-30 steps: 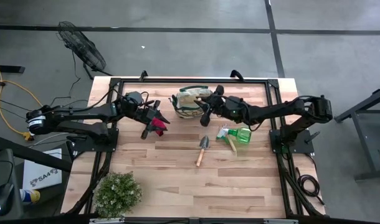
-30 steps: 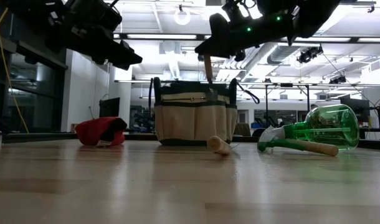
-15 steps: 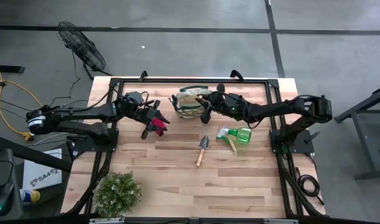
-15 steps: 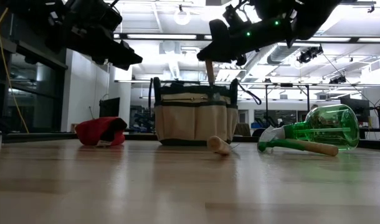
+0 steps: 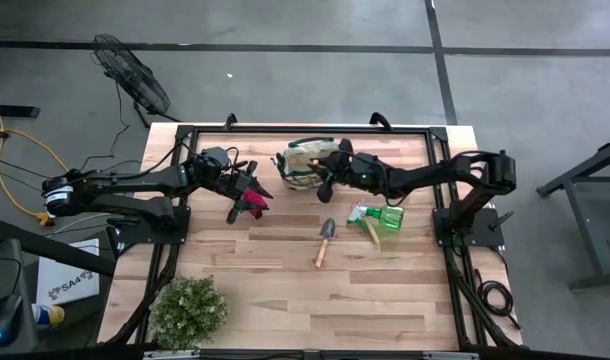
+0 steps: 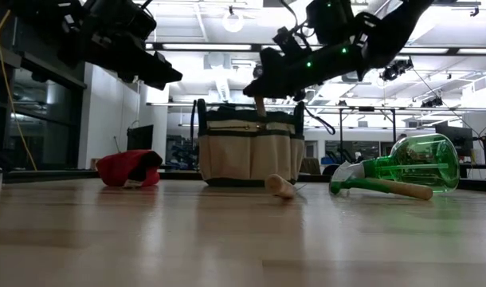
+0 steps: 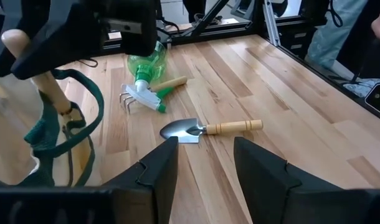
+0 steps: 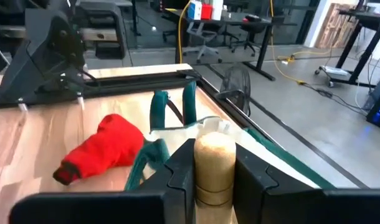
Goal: Pick & Place Garden tools in Gardening bag
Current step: Put the right brown trowel into the gardening bag
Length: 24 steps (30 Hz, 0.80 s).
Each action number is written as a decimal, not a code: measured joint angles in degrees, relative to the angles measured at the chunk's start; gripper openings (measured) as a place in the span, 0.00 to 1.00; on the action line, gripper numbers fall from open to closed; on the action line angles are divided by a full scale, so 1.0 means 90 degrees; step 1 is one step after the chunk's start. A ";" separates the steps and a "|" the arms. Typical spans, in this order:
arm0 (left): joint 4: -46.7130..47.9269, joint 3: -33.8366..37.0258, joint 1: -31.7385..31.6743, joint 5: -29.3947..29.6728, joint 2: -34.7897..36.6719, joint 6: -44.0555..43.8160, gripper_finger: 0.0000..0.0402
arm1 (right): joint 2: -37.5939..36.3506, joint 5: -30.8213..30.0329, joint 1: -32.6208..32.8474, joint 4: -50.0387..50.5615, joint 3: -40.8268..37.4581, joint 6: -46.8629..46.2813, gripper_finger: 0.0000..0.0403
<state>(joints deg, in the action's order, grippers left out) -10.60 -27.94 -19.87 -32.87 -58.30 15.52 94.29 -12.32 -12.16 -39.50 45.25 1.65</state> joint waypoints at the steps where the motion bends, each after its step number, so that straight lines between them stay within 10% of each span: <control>1: -0.0001 0.0000 0.0000 0.0003 0.0000 0.0000 0.38 | 0.0011 -0.0018 0.0000 0.0012 0.0000 0.0014 0.16; 24: 0.0186 0.0000 -0.0001 -0.0006 0.0000 -0.0047 0.38 | -0.0018 -0.1038 0.0007 0.0638 0.0000 -0.0327 0.19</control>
<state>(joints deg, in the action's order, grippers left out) -8.93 -27.94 -19.88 -32.93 -58.30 15.09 94.13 -21.66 -12.10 -33.76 45.25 -1.29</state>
